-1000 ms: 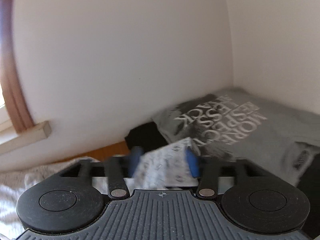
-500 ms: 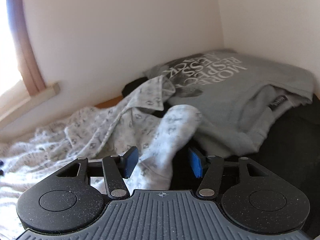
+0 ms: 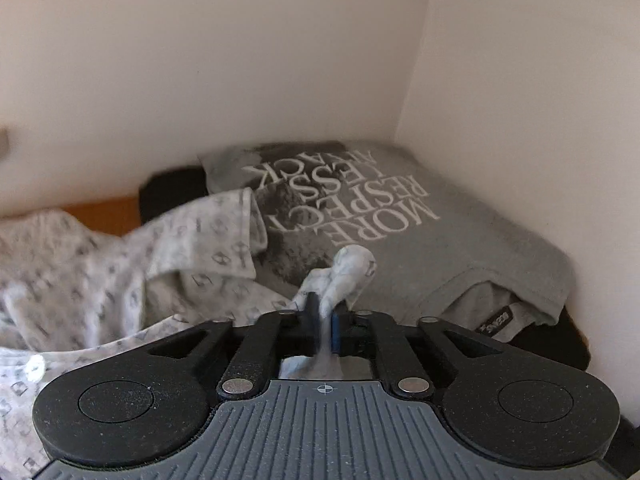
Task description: Fold clothes
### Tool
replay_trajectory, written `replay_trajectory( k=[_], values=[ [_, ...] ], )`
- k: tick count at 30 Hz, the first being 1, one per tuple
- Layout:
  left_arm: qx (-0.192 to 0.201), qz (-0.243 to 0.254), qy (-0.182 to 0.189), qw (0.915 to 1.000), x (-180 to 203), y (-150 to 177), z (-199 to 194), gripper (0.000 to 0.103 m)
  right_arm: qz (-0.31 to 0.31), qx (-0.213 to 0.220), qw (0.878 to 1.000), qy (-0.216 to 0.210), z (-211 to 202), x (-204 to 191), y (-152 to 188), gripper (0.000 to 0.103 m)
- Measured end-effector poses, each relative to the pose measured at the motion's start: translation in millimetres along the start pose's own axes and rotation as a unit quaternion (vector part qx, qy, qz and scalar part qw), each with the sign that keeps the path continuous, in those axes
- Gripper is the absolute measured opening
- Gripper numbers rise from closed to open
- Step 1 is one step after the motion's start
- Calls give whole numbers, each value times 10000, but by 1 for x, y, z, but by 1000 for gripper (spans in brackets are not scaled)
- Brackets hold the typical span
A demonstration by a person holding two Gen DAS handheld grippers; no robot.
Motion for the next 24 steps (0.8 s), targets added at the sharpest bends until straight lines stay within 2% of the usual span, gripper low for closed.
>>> replay_trajectory(
  k=[1, 2, 4, 6, 8, 11, 13, 16, 20, 22, 24],
  values=[
    [-10, -26, 30, 10000, -1, 0, 0, 82, -9, 252, 9996, 130, -10, -3, -4, 47],
    [-26, -50, 48, 10000, -1, 0, 1, 82, -9, 524, 9983, 253, -21, -6, -8, 56],
    [-36, -48, 54, 10000, -1, 1, 1, 82, -49, 1001, 9944, 340, -44, -18, -16, 59],
    [-25, -3, 30, 10000, 0, 1, 1, 82, -32, 1062, 9940, -276, -59, -49, -18, 67],
    [-11, 47, -1, 10000, 1, 2, 0, 82, 34, 902, 9874, -1303, -67, -93, -12, 73],
    [66, 44, -9, 10000, -5, -2, -12, 82, -11, 590, 9632, -2621, -78, -161, 3, 74],
    [144, 13, -15, 9999, -13, -5, -24, 82, -253, 495, 9530, -2977, -84, -192, 10, 75],
    [328, -97, -221, 9992, -45, -11, -55, 82, -784, 483, 9467, -3087, -88, -224, 19, 80],
    [254, -302, -780, 9962, -104, -3, -82, 79, -803, 350, 9457, -3129, -82, -231, 22, 80],
    [123, -415, -1051, 9935, -130, 8, -90, 70, -797, 281, 9454, -3148, -79, -234, 24, 82],
    [23, -563, -1107, 9923, -145, 18, -94, 48, -792, 212, 9450, -3166, -76, -237, 25, 84]
  ],
)
Point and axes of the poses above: each gripper's, at about its wrist camera, not at the fingertips, and z roughly the way its jaws point, x to its right, y to its underside, the point moved 9 cm from there along z, roughly the way its jaws point, and after that the axes turned 2 degrees about -z, right-handed, at the moved point
